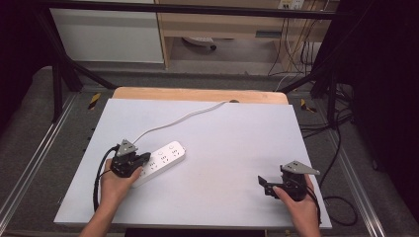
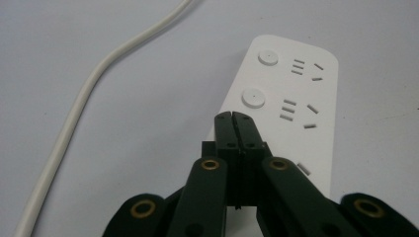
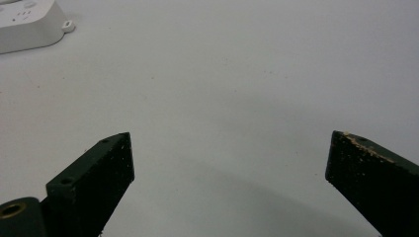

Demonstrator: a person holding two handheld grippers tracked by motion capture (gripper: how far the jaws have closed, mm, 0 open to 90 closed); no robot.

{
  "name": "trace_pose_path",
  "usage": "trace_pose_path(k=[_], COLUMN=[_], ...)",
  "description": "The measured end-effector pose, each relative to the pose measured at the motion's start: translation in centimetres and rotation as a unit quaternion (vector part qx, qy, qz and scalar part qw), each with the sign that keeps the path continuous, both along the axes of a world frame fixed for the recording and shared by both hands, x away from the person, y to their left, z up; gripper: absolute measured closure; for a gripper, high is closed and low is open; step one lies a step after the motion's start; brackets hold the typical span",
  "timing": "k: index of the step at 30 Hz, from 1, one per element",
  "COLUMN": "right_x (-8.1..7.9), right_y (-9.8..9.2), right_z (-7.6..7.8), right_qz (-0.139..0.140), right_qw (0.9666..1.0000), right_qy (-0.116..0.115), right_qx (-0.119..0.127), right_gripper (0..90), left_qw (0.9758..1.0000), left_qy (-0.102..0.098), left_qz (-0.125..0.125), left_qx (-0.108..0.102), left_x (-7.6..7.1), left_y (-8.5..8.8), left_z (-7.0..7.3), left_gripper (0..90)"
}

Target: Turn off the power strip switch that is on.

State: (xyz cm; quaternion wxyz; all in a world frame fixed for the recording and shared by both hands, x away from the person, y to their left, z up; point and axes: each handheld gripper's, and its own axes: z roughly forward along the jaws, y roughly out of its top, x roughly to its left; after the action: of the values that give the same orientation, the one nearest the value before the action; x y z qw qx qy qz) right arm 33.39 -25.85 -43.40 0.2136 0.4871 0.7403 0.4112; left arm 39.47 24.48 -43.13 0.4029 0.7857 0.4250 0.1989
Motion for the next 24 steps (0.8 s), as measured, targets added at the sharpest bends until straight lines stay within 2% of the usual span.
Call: trace_pose_path(k=[10, 12, 20, 24], right_x=[-0.02, -0.02, -0.03, -0.01], right_y=[0.06, 0.06, 0.12, 0.10], right_z=[0.04, 0.03, 0.05, 0.02], right_qz=[0.000, 0.001, 0.002, 0.004], right_qw=[1.0000, 1.0000, 1.0000, 1.0000], right_qy=[-0.003, -0.003, -0.003, -0.002], right_qx=[0.001, -0.001, -0.001, -0.003], right_gripper=[5.4, 5.4, 5.4, 5.3], left_qw=[0.9999, 0.9997, 0.9994, 0.9986], left_qy=[-0.011, -0.014, -0.024, -0.032], left_qz=[0.008, 0.007, 0.002, 0.000], left_qx=[-0.010, -0.020, -0.024, -0.042], left_x=[-0.06, -0.11, -0.27, -0.46], left_y=[0.25, 0.31, 0.29, 0.38], left_z=[-0.01, 0.09, 0.27, 0.48], left_gripper=[90.0, 90.0, 90.0, 90.0])
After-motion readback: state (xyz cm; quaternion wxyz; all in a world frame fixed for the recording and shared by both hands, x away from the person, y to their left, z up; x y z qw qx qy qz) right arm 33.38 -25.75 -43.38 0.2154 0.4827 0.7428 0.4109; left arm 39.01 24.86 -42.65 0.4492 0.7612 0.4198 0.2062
